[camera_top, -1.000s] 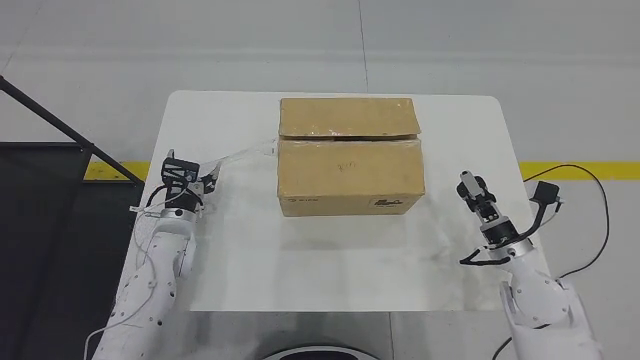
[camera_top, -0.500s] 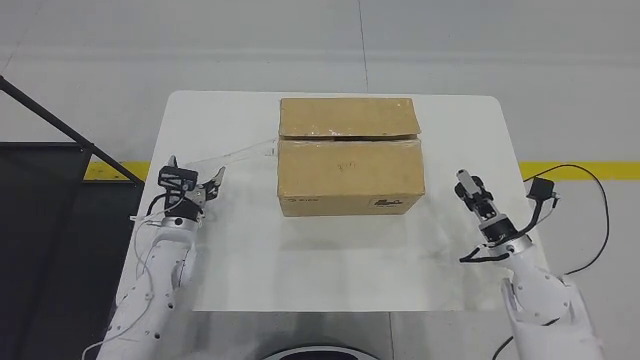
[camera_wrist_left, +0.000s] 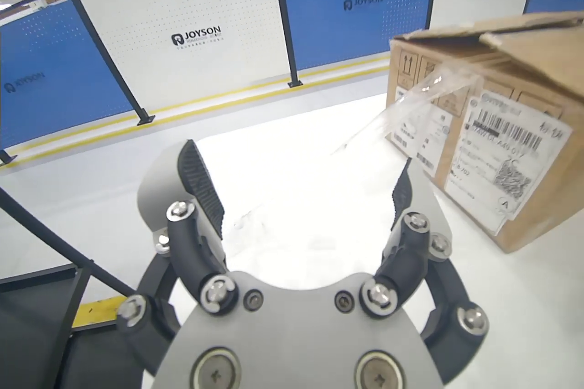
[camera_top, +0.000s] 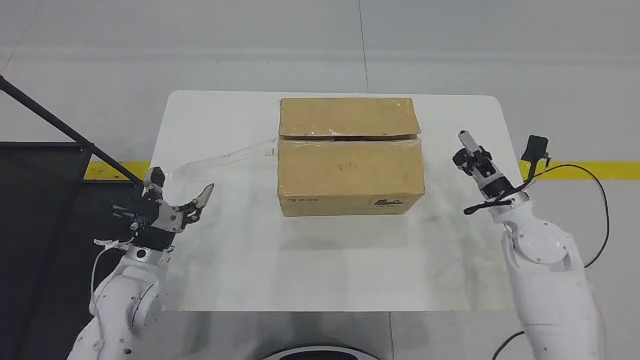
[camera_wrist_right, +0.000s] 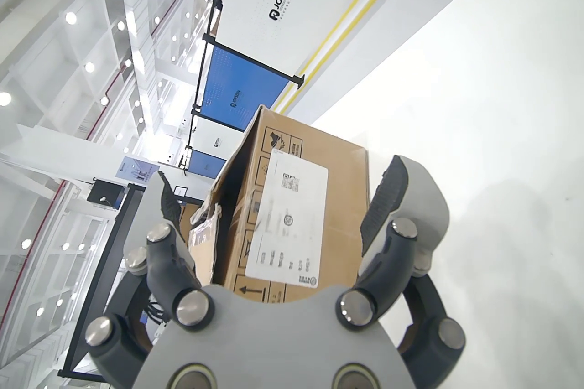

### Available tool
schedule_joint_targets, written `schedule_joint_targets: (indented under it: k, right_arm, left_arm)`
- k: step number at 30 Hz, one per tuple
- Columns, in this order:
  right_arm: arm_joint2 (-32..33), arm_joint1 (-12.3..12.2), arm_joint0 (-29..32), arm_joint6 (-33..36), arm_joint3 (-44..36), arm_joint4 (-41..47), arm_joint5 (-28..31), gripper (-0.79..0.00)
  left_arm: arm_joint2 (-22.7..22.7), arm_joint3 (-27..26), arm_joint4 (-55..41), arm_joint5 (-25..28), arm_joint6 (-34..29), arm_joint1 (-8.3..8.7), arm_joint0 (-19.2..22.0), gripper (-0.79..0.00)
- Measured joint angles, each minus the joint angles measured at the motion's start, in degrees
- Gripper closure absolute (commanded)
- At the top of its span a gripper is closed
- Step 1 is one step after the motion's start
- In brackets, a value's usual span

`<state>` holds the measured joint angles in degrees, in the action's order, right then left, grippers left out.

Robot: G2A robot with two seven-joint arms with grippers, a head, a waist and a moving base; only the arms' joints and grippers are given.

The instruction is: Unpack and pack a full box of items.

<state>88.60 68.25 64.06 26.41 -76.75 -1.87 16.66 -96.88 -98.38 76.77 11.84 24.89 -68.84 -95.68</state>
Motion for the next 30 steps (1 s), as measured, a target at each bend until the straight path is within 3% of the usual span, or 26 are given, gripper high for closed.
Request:
schedule_joint_targets:
  k: [12,21,30]
  right_arm:
    - [-9.5,1.8,-8.5,5.6,11.0,5.8,6.5,-0.785]
    - [-9.8,1.7,-7.9,11.6,11.6,12.3,10.9,-0.785]
    - [-9.8,1.4,-6.0,15.1,8.7,14.8,11.7,-0.785]
  left_arm:
    - [-7.4,-5.4,-16.7,4.1,5.7,-0.44,-6.7,-0.785]
    - [-7.1,-5.8,-17.6,2.8,4.2,-0.75,-6.6,-0.785]
    - [-7.1,-5.8,-17.6,2.9,4.2,-0.75,-6.7,-0.785]
